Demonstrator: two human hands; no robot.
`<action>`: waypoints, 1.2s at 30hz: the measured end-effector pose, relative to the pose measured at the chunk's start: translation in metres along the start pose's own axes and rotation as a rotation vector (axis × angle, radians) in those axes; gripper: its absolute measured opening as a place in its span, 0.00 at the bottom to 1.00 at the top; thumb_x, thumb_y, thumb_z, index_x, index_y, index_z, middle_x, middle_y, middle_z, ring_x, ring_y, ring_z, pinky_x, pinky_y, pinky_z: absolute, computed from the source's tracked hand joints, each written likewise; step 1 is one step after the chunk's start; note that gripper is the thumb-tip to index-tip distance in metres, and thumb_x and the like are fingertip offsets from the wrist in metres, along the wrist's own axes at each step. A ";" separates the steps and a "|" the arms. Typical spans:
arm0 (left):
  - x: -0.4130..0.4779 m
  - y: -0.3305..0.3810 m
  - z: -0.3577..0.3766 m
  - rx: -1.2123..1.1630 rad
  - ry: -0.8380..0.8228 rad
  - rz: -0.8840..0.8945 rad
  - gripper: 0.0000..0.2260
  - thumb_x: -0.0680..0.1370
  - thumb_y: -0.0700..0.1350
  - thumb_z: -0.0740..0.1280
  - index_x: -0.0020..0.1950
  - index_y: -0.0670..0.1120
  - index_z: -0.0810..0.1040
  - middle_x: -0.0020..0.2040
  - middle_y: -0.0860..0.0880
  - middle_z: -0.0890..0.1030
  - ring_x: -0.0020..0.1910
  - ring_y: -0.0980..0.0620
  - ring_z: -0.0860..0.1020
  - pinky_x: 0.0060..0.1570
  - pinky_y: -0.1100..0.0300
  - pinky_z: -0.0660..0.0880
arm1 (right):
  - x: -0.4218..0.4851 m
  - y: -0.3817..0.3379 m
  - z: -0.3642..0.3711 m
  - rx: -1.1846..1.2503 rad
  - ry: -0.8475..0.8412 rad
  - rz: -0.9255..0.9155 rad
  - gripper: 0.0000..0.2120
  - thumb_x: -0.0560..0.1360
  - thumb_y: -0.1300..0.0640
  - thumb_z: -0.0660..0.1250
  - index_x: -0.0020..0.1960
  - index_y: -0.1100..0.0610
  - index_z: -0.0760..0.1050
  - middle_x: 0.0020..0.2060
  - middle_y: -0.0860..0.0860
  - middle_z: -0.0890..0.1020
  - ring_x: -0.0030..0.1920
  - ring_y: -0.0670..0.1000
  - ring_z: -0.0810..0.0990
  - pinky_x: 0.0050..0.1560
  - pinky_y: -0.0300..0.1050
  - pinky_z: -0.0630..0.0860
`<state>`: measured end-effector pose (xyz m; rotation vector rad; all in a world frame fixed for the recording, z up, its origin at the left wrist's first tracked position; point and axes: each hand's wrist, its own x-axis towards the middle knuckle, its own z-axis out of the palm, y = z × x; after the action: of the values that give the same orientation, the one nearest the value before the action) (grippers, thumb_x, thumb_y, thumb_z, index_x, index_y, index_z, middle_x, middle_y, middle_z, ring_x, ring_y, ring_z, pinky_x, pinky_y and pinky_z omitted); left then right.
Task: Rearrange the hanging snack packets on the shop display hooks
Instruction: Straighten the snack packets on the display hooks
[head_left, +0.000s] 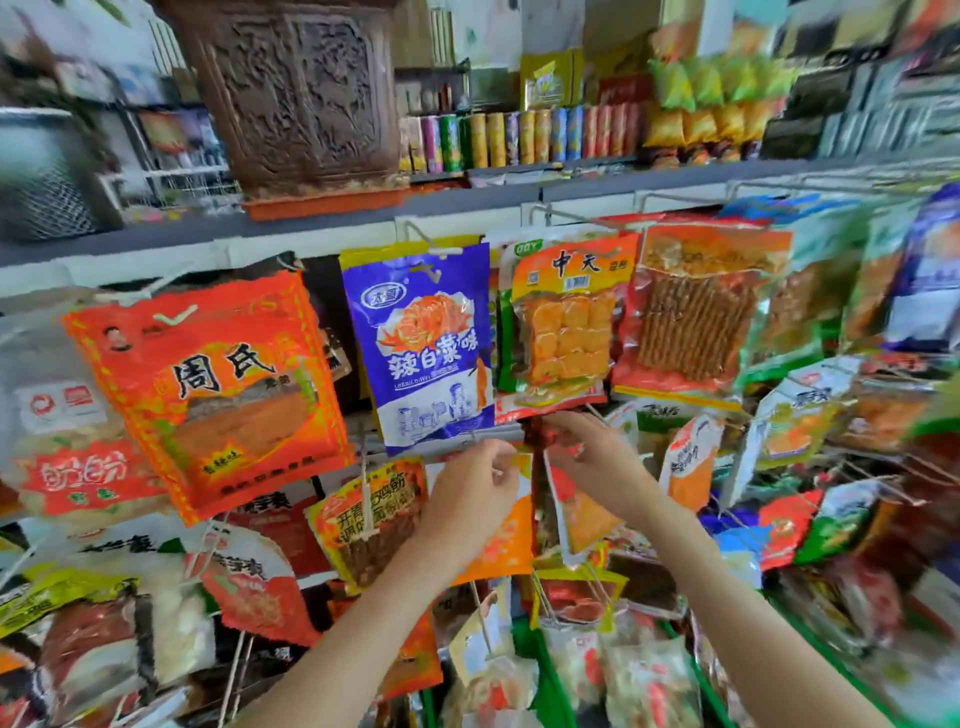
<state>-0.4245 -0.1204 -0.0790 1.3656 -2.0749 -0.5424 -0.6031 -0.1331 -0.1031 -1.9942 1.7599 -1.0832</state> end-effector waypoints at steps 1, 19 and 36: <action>0.009 0.007 0.014 0.020 0.005 0.019 0.11 0.79 0.46 0.62 0.61 0.49 0.75 0.56 0.52 0.79 0.53 0.53 0.77 0.52 0.55 0.75 | 0.001 0.011 -0.012 0.005 0.025 0.016 0.17 0.76 0.58 0.64 0.65 0.54 0.71 0.55 0.50 0.76 0.49 0.48 0.76 0.47 0.38 0.71; 0.117 0.042 0.166 0.552 -0.026 -0.275 0.08 0.79 0.45 0.60 0.55 0.48 0.76 0.54 0.45 0.77 0.53 0.43 0.75 0.47 0.52 0.73 | 0.004 0.190 -0.096 0.020 -0.229 0.076 0.19 0.77 0.63 0.61 0.67 0.58 0.68 0.60 0.55 0.73 0.57 0.54 0.74 0.51 0.38 0.66; 0.042 0.069 0.130 0.302 -0.245 -0.160 0.12 0.81 0.44 0.58 0.61 0.55 0.76 0.39 0.48 0.81 0.30 0.50 0.75 0.33 0.56 0.72 | -0.019 0.132 -0.066 0.178 -0.269 -0.080 0.16 0.76 0.58 0.66 0.60 0.59 0.66 0.46 0.43 0.69 0.50 0.46 0.72 0.40 0.26 0.68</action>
<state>-0.5716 -0.1302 -0.1222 1.7240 -2.3289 -0.4981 -0.7447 -0.1275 -0.1491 -2.0066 1.4094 -0.9098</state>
